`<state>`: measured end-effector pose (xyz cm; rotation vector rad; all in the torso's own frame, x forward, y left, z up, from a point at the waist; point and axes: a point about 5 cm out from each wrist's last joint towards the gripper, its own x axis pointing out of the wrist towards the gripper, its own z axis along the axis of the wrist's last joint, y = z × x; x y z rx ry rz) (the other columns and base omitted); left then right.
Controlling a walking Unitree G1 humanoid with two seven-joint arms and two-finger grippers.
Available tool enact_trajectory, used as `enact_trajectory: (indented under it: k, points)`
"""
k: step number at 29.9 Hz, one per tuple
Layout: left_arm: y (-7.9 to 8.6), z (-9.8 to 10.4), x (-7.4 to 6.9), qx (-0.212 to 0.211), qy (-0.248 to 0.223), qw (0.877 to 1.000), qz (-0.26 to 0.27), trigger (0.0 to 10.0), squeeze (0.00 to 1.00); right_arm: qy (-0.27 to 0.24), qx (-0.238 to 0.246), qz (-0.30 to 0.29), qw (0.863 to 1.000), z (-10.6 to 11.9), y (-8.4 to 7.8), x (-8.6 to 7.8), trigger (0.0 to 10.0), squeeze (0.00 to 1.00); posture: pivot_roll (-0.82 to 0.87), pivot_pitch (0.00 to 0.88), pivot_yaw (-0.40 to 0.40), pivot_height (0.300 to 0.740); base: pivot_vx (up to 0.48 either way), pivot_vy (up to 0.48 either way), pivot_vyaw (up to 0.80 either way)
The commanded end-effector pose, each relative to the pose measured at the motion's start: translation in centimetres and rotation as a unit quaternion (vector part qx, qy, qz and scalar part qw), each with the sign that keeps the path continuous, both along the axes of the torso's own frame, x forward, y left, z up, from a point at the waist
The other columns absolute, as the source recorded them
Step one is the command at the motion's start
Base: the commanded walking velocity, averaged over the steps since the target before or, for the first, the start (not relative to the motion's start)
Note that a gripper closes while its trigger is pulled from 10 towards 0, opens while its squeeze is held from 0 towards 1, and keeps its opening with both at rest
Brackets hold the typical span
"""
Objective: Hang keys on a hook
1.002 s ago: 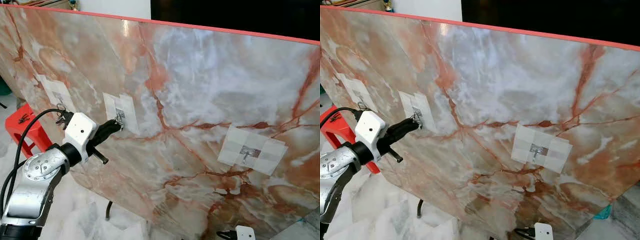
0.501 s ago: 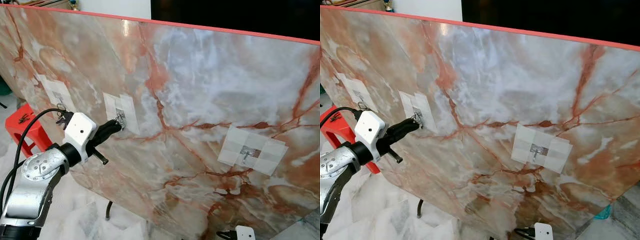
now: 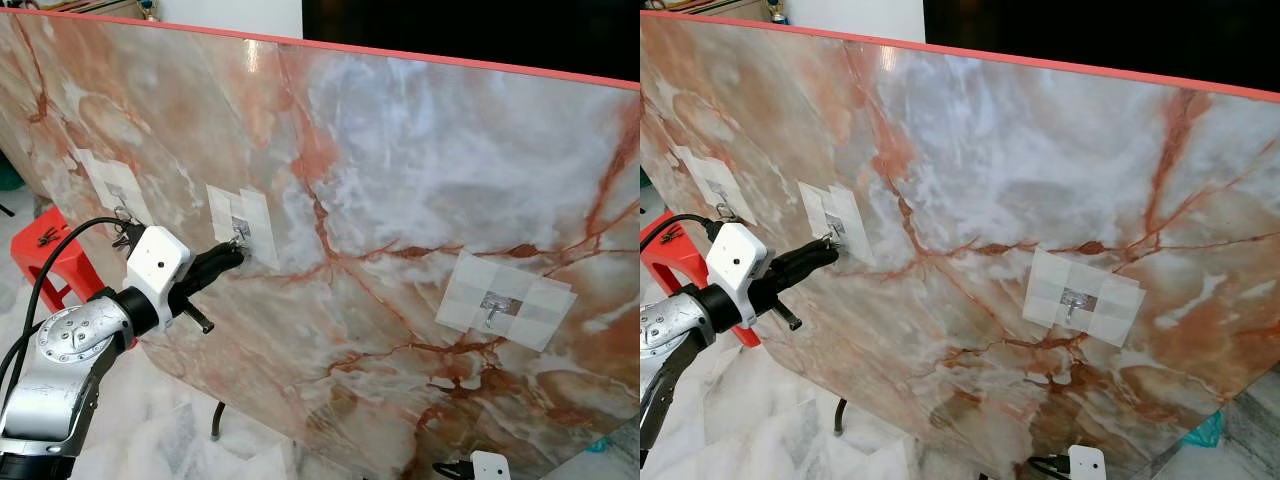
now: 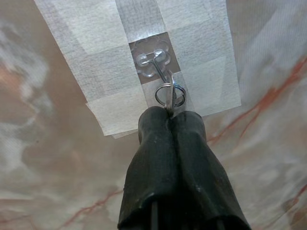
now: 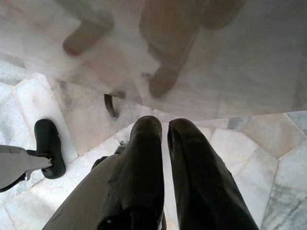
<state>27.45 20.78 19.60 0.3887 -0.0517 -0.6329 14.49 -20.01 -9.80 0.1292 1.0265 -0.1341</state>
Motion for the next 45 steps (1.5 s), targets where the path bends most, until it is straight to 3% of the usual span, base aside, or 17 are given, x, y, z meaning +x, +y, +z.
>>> enact_trajectory:
  k: [1,17,25,37,45]
  points:
    - [-0.1,0.4,-0.2,0.008,-0.010,1.000,-0.004,10.0,0.00,0.001,0.001,0.004,1.000,0.0,0.2,0.1,10.0,0.00,0.07,0.009,0.001,0.740,0.000,0.000,0.00]
    - [0.0,0.4,0.3,0.004,-0.022,1.000,0.021,10.0,0.00,0.002,0.000,0.005,1.000,0.0,0.2,0.1,10.0,0.00,0.06,0.008,0.002,0.740,0.000,0.000,0.00]
    - [0.2,-0.5,0.7,0.024,-0.009,0.999,0.042,10.0,0.00,0.003,0.000,0.007,1.000,0.0,0.2,0.1,10.0,0.00,0.06,0.007,0.003,0.740,0.000,0.000,0.00]
    - [0.1,-0.4,0.8,0.016,-0.017,0.999,0.042,10.0,0.00,0.003,0.000,0.007,1.000,0.0,0.2,0.1,10.0,0.00,0.06,0.007,0.003,0.740,0.000,0.000,0.00]
    - [0.1,-0.5,0.5,0.034,-0.022,0.999,0.031,10.0,0.00,0.003,-0.001,0.008,1.000,0.0,0.2,0.1,10.0,0.00,0.07,0.006,0.002,0.740,0.000,0.000,0.00]
